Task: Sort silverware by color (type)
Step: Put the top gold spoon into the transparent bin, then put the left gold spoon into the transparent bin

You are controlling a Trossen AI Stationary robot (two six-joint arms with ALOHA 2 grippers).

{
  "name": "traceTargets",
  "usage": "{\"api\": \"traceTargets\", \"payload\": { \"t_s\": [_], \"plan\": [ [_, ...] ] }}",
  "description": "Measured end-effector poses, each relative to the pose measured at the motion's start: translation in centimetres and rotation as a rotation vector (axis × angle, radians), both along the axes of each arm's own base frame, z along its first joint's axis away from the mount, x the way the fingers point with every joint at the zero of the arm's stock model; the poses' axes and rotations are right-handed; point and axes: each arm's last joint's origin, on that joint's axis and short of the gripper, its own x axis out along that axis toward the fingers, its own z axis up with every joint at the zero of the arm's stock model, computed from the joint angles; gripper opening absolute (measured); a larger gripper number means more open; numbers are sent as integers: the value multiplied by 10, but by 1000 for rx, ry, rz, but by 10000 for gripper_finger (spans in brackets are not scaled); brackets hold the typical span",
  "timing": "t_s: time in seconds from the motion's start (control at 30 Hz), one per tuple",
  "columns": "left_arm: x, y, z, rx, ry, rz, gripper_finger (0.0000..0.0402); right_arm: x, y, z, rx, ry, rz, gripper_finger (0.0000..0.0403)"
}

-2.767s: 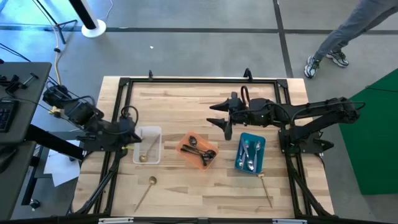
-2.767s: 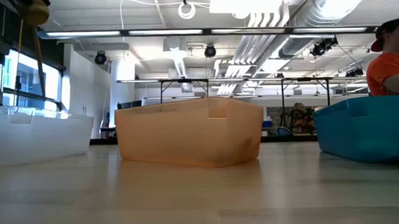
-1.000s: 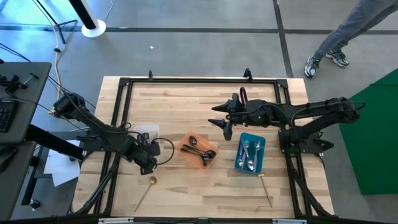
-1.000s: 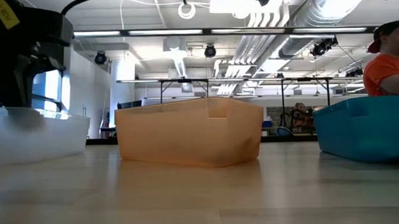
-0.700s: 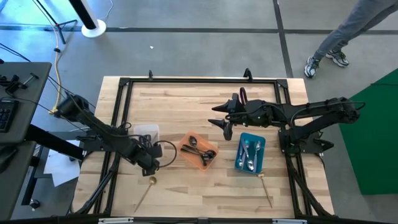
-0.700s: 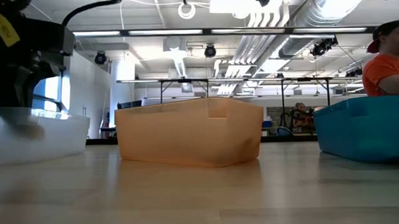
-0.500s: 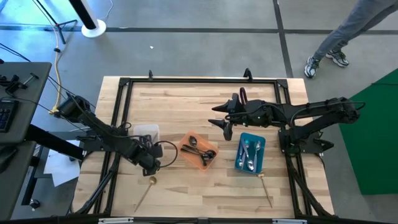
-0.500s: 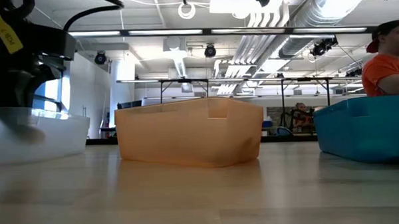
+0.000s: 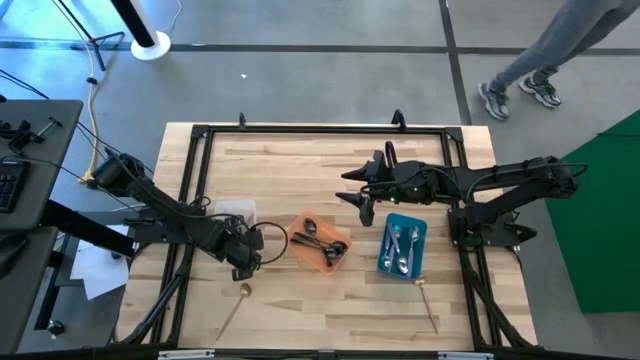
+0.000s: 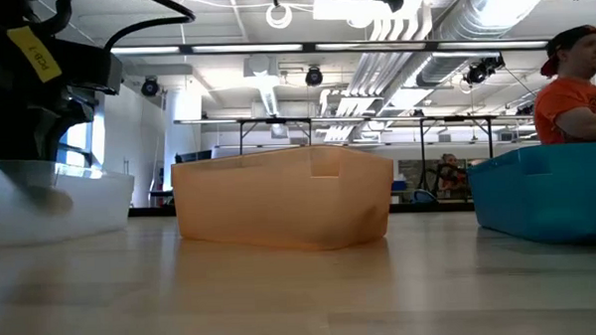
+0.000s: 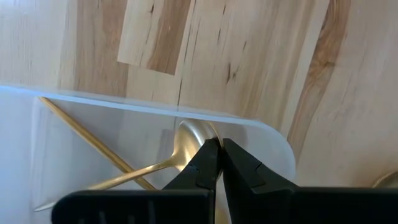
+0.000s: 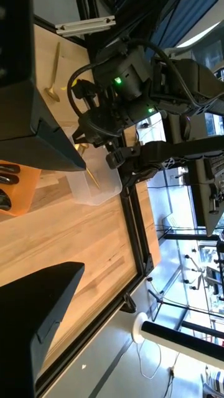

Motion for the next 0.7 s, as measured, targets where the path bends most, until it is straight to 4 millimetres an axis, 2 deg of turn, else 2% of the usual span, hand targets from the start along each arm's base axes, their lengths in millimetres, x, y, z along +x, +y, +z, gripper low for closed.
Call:
{"api": "traceTargets", "payload": {
  "t_s": [0.23,0.7],
  "plan": [
    [1,0,0,-12,-2,1,7,0,0,0,0,0,0,236],
    [0,-1,0,-27,4,0,72,0,0,0,0,0,0,236]
  ]
}}
